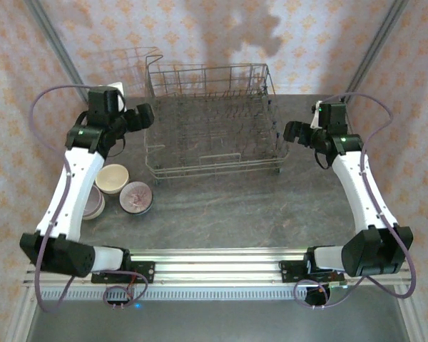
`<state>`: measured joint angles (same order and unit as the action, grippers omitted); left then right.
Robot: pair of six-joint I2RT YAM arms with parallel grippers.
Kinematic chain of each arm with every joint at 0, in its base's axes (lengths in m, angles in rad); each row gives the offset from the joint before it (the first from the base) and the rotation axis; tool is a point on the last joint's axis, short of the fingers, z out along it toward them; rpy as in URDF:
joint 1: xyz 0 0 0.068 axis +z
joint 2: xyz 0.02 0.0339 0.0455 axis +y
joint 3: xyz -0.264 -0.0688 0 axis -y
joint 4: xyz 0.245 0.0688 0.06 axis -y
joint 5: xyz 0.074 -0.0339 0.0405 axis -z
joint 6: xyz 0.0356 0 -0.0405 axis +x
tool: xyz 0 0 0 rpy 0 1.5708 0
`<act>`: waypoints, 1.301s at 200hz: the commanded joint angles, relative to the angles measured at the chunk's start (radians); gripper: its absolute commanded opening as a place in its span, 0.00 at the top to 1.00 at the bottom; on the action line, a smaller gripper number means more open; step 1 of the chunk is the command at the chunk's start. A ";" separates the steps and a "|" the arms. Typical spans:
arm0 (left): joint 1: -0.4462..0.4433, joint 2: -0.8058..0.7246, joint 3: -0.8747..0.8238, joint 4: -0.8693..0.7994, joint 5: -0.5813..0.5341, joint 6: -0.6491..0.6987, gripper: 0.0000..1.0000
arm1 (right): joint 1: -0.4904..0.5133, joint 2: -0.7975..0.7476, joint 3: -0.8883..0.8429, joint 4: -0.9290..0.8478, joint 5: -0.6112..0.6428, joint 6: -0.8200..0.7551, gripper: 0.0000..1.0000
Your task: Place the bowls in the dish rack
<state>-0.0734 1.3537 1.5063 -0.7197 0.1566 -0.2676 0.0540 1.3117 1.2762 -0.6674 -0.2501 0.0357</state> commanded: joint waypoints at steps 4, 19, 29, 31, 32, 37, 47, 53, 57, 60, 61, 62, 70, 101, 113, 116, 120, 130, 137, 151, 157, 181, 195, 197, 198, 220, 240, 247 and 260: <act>-0.020 0.057 0.074 -0.188 0.049 -0.062 0.10 | 0.003 -0.003 0.056 -0.119 -0.031 0.038 0.01; -0.040 0.088 0.096 -0.206 0.045 -0.071 0.13 | 0.003 -0.007 0.047 -0.123 -0.048 0.050 0.01; -0.051 0.119 0.124 -0.240 0.043 -0.078 0.17 | 0.003 -0.012 0.033 -0.124 -0.067 0.065 0.01; -0.054 0.126 0.132 -0.246 0.044 -0.079 0.18 | 0.003 -0.012 0.031 -0.123 -0.070 0.068 0.01; -0.055 0.130 0.135 -0.251 0.044 -0.079 0.18 | 0.003 -0.013 0.029 -0.122 -0.072 0.069 0.01; -0.059 0.144 0.150 -0.271 0.046 -0.079 0.20 | 0.003 -0.017 0.022 -0.120 -0.079 0.077 0.01; -0.068 0.163 0.168 -0.295 0.045 -0.085 0.23 | 0.003 -0.026 0.004 -0.118 -0.088 0.089 0.01; -0.074 0.167 0.172 -0.297 0.048 -0.087 0.24 | 0.003 -0.034 -0.005 -0.115 -0.090 0.093 0.01; -0.079 0.168 0.172 -0.297 0.054 -0.087 0.25 | 0.003 -0.038 -0.011 -0.115 -0.089 0.094 0.01; -0.081 0.168 0.172 -0.296 0.058 -0.088 0.25 | 0.003 -0.043 -0.014 -0.114 -0.090 0.095 0.00; -0.082 0.168 0.172 -0.296 0.058 -0.088 0.25 | 0.003 -0.045 -0.015 -0.114 -0.090 0.095 0.00; -0.083 0.167 0.172 -0.296 0.058 -0.088 0.25 | 0.003 -0.047 -0.015 -0.115 -0.090 0.095 0.00; -0.094 0.165 0.173 -0.294 0.061 -0.093 0.26 | 0.003 -0.064 -0.024 -0.111 -0.095 0.099 0.00; -0.121 0.184 0.187 -0.313 0.077 -0.109 0.27 | 0.003 -0.115 -0.050 -0.081 -0.126 0.113 0.01; -0.134 0.198 0.188 -0.322 0.081 -0.110 0.27 | 0.003 -0.117 -0.050 -0.084 -0.131 0.111 0.01; -0.135 0.200 0.188 -0.321 0.083 -0.111 0.27 | 0.003 -0.117 -0.049 -0.086 -0.133 0.110 0.01; -0.139 0.199 0.185 -0.317 0.087 -0.113 0.27 | 0.003 -0.116 -0.050 -0.087 -0.134 0.109 0.01; -0.148 0.193 0.170 -0.298 0.107 -0.123 0.27 | 0.003 -0.117 -0.052 -0.089 -0.137 0.108 0.01; -0.154 0.188 0.161 -0.288 0.117 -0.132 0.27 | 0.003 -0.118 -0.054 -0.089 -0.137 0.108 0.01; -0.162 0.178 0.150 -0.280 0.127 -0.150 0.26 | 0.003 -0.121 -0.058 -0.089 -0.143 0.108 0.01; -0.165 0.174 0.149 -0.280 0.124 -0.153 0.25 | 0.003 -0.121 -0.059 -0.090 -0.144 0.106 0.01; -0.167 0.148 0.182 -0.291 0.049 -0.136 0.21 | 0.003 -0.121 -0.066 -0.087 -0.144 0.099 0.01; -0.163 0.158 0.249 -0.336 -0.030 -0.111 0.19 | 0.003 -0.123 -0.066 -0.093 -0.145 0.095 0.01; -0.163 0.162 0.261 -0.345 -0.041 -0.108 0.18 | 0.003 -0.122 -0.066 -0.094 -0.146 0.094 0.01; -0.162 0.164 0.267 -0.350 -0.046 -0.107 0.18 | 0.003 -0.121 -0.066 -0.095 -0.147 0.093 0.01; -0.144 0.220 0.381 -0.431 -0.141 -0.077 0.15 | 0.003 -0.112 -0.066 -0.097 -0.157 0.088 0.01; -0.100 0.268 0.420 -0.445 -0.112 -0.080 0.14 | 0.003 -0.104 -0.067 -0.102 -0.160 0.083 0.01; -0.089 0.287 0.430 -0.452 -0.105 -0.079 0.13 | 0.003 -0.102 -0.069 -0.101 -0.160 0.082 0.01; -0.071 0.324 0.450 -0.469 -0.103 -0.076 0.12 | 0.003 -0.104 -0.071 -0.100 -0.154 0.080 0.01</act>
<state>-0.1795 1.5932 1.9301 -1.1011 0.0921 -0.3653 0.0536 1.2068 1.2152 -0.7563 -0.4011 0.1303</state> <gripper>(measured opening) 0.870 0.993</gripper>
